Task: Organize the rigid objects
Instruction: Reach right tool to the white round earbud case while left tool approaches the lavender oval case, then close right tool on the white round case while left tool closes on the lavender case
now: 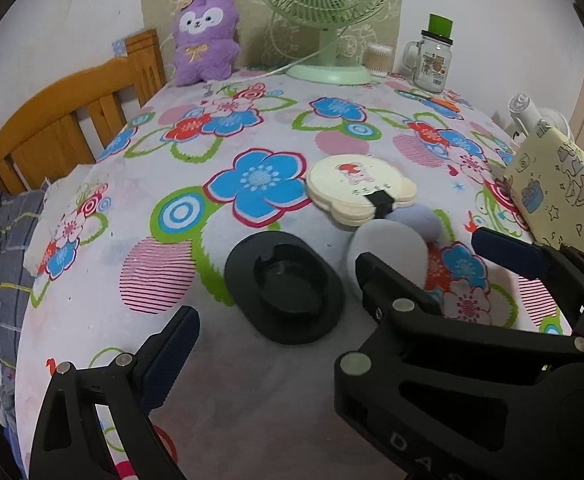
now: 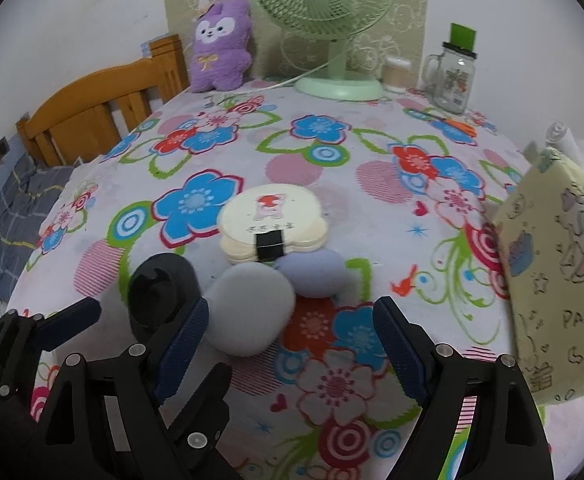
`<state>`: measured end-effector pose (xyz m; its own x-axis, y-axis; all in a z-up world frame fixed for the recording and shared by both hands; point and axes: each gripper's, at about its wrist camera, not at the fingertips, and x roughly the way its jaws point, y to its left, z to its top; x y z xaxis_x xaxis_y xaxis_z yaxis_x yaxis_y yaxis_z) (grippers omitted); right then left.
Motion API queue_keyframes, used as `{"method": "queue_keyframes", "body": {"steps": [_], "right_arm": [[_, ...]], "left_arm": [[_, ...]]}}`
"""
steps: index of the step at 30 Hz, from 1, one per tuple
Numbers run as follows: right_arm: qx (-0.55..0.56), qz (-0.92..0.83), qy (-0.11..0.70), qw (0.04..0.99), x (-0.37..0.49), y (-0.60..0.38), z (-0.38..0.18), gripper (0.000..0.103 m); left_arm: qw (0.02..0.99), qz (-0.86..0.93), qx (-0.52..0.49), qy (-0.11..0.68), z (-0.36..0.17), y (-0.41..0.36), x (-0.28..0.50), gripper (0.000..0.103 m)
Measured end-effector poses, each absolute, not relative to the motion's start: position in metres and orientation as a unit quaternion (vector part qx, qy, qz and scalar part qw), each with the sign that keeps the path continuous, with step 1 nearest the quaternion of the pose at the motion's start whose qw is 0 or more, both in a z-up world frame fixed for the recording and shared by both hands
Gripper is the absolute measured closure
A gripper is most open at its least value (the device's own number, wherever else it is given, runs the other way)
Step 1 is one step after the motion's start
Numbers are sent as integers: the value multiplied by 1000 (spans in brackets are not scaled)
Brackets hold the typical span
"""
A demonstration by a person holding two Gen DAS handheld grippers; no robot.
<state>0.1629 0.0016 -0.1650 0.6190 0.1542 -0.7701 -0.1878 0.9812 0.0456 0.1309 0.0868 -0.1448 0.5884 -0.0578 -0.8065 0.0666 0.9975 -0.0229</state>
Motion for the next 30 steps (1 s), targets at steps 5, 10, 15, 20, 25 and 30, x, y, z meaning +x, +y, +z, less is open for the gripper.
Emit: {"method": "queue_keyframes", "body": {"steps": [5,10,15,20,25,30], "right_arm": [[-12,106,452,886,173,9,-174,17],[-22,104,450,887,175,12,-174,38],[-24,96,449,888,176,8,-173,46],[-21,78,444,892,174,-7,-168,46],[-16,56,433,899,175,-26,-159,46],[-1,43,429,902,180,-43,-154,45]], "left_arm": [[889,-22,9,458,-149,92,134,4],[889,-24,7,458,-149,95,136,4],[887,-30,13,460,-149,91,140,3],[890,-36,35,453,-145,75,143,3],[895,-44,50,442,-137,57,150,3],[895,-52,59,439,-134,43,162,3]]}}
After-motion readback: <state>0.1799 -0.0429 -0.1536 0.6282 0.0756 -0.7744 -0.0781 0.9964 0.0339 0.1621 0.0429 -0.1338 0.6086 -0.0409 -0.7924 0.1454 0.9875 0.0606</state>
